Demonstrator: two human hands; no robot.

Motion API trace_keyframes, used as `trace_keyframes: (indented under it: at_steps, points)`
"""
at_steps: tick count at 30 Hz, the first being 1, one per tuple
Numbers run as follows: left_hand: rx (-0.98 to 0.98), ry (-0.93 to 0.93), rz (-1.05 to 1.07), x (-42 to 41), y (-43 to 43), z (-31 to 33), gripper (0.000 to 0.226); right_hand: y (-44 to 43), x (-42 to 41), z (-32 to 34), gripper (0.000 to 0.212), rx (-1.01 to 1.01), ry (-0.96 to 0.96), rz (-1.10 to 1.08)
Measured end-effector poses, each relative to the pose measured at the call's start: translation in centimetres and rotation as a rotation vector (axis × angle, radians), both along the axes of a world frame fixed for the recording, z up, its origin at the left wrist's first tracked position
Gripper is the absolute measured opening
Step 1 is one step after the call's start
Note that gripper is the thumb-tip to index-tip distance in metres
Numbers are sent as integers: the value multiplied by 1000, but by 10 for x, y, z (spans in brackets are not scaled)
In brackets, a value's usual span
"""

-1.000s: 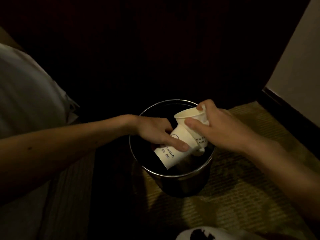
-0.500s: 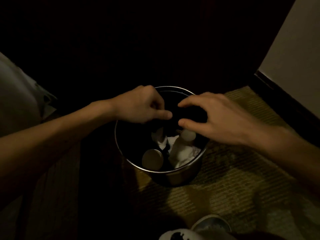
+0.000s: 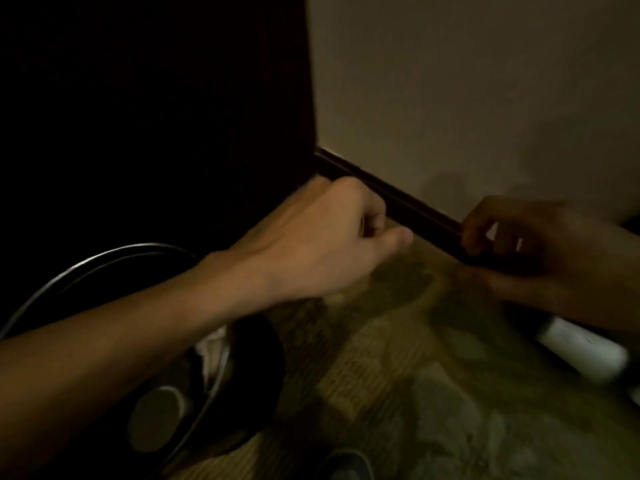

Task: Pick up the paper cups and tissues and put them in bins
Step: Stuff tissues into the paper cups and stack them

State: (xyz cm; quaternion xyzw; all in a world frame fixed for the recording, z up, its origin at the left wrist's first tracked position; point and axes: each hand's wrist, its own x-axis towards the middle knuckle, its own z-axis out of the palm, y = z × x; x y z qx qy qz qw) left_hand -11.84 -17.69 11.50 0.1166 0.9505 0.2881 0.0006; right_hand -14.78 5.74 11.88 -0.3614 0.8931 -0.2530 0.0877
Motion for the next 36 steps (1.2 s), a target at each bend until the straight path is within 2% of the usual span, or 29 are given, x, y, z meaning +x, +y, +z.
trace_keyframes:
  at_steps: [5,8,11,13,17,19,21,24,28,31,33,36]
  points:
    - [44,-149,-184,-27,95,-62,38,104,26,-51,14,-38,-174,-448]
    - [73,-307,-265,-34,138,-97,27,139,59,-89,8,-75,-273,-642]
    - [56,-405,-315,-40,172,-128,15,165,83,-126,12,-39,-396,-814]
    - [44,-480,-310,-45,192,-147,12,178,93,-146,19,-30,-458,-890]
    - [109,-712,-234,-53,224,-176,39,193,93,-179,55,-121,-581,-1103]
    - [102,-769,-233,-52,235,-189,49,194,90,-192,66,-220,-677,-1215]
    - [57,-781,-269,-52,245,-202,60,193,86,-207,64,-337,-738,-1295]
    - [31,-735,-315,-54,257,-217,75,192,77,-222,46,-471,-766,-1379]
    - [8,-557,-410,-49,268,-232,79,188,68,-229,13,-465,-707,-1363]
    - [-77,-323,-556,-44,278,-236,82,185,77,-222,17,-361,-678,-1248]
    - [-119,-238,-637,-39,288,-238,89,186,87,-211,18,-285,-657,-1150]
    - [-83,-368,-703,-26,304,-241,97,189,106,-197,18,-278,-626,-1106]
